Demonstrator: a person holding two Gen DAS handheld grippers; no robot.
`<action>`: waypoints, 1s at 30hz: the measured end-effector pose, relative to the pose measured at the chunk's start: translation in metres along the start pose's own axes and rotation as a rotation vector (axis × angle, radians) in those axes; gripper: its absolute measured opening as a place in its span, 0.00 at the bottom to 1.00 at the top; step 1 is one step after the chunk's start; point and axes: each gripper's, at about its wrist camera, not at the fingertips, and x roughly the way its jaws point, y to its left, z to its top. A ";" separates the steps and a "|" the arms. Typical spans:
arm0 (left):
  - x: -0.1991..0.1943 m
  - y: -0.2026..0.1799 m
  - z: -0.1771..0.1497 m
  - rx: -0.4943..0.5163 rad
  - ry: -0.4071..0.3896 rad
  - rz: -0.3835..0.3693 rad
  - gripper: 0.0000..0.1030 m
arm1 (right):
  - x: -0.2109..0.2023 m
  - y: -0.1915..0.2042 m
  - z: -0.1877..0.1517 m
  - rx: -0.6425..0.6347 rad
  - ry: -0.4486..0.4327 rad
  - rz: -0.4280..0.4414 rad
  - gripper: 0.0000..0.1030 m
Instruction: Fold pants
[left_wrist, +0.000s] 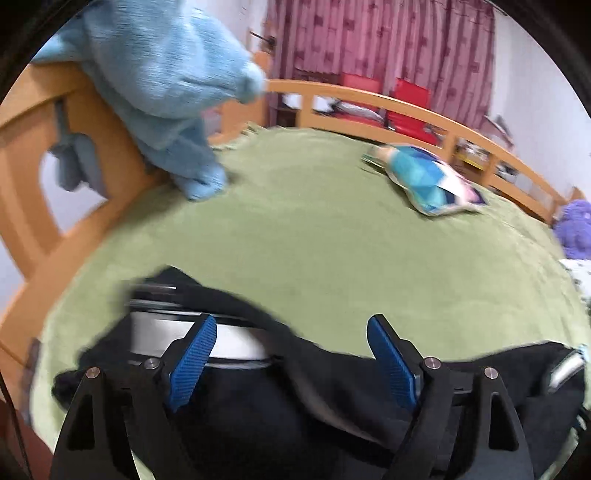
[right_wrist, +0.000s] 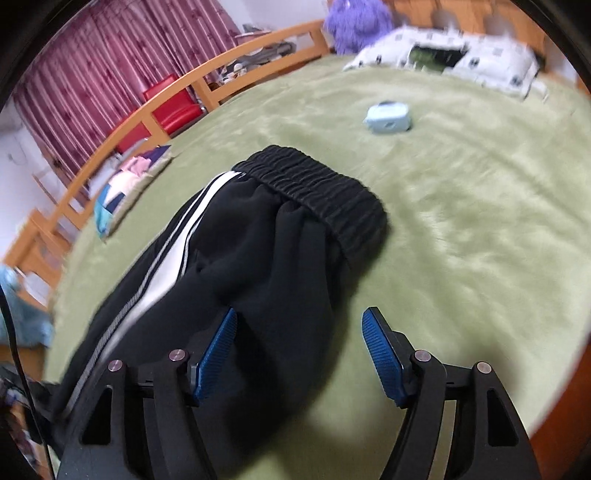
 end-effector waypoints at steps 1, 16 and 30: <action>0.000 -0.009 -0.002 0.001 0.014 -0.021 0.80 | 0.007 -0.005 0.005 0.019 0.005 0.025 0.70; -0.017 -0.100 -0.029 0.104 0.091 -0.124 0.80 | 0.003 0.003 0.068 0.011 -0.120 0.207 0.30; -0.036 -0.048 -0.044 0.101 0.093 -0.103 0.80 | -0.026 -0.100 0.067 0.057 -0.020 -0.155 0.52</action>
